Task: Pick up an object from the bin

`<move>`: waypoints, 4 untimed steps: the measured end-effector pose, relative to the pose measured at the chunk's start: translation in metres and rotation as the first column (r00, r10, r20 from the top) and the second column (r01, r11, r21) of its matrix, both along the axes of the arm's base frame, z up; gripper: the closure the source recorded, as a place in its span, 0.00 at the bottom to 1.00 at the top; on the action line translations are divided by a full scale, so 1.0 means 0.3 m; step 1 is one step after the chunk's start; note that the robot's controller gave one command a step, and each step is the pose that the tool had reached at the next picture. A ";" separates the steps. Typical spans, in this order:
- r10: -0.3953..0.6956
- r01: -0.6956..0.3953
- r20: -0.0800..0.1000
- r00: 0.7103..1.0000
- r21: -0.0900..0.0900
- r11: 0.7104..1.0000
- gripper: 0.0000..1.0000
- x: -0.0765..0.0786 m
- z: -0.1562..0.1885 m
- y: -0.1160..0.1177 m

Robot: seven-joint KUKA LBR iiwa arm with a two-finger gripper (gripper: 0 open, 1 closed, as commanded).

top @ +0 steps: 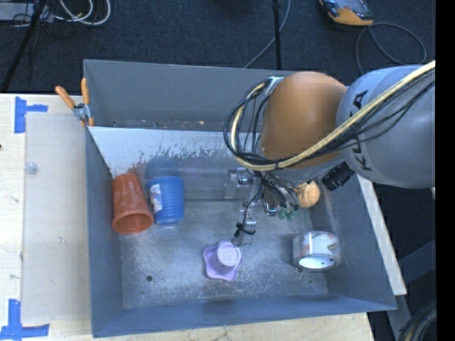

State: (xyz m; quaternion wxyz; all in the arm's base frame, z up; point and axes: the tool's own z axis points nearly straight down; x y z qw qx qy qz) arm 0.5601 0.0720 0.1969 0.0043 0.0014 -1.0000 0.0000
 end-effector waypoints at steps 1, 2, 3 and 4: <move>-0.002 0.002 0.007 1.000 0.000 1.000 0.00 0.004 0.015 -0.001; 0.127 -0.127 0.015 0.992 0.001 0.992 0.00 -0.042 -0.040 -0.046; 0.342 -0.342 0.003 0.940 0.000 0.940 0.00 -0.090 -0.164 -0.111; 0.260 -0.260 0.010 0.965 0.001 0.966 0.00 -0.175 -0.250 -0.055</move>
Offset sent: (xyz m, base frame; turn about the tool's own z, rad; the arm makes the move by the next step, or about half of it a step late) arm -0.0643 -0.0768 -0.0774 -0.4916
